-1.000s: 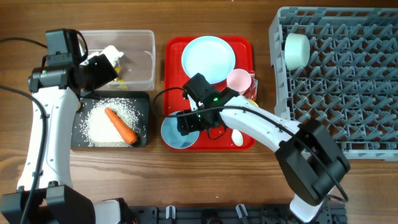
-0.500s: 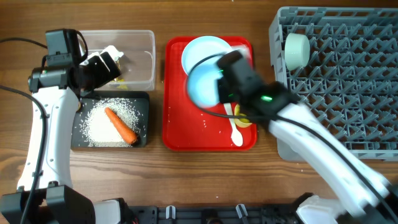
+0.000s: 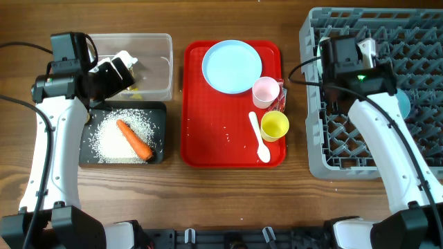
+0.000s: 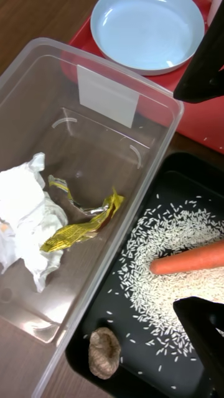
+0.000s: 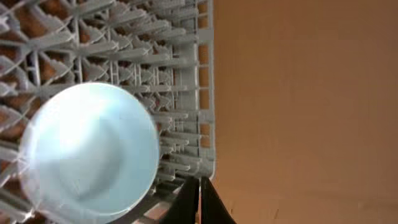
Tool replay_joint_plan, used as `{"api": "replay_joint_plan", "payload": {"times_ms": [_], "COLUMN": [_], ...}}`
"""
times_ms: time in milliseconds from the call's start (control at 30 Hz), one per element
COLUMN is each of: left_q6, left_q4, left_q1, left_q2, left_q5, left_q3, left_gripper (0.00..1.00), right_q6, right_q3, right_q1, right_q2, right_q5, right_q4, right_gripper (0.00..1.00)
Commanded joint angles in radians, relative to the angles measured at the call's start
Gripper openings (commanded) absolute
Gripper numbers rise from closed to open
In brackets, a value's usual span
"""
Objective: Sort waste into correct bins and load items into the dishwasher rack
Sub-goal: 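Place the white bowl into the dish rack and release it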
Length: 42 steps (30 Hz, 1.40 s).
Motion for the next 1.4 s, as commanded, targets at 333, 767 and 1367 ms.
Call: {"api": "replay_joint_plan", "payload": {"times_ms": [333,767,1367], "left_q6": [-0.006,-0.006,-0.006], "left_q4": [0.003,0.003,0.003], "left_q1": [0.002,0.002,0.002], "left_q2": [0.002,0.002,0.002], "left_q5": [0.005,0.005,0.005], "left_q3": [-0.005,-0.005,-0.005], "left_gripper": [1.0,1.0,1.0], "right_q6": [0.626,0.563,0.534], "right_q3": [0.007,-0.246,-0.3], "right_q1": [-0.327,-0.793,-0.793], "right_q2": [-0.138,-0.101,-0.087], "right_q5": [-0.84,-1.229,-1.261], "right_q4": [0.027,0.157,0.287], "right_gripper": [1.0,0.31,0.25]}}
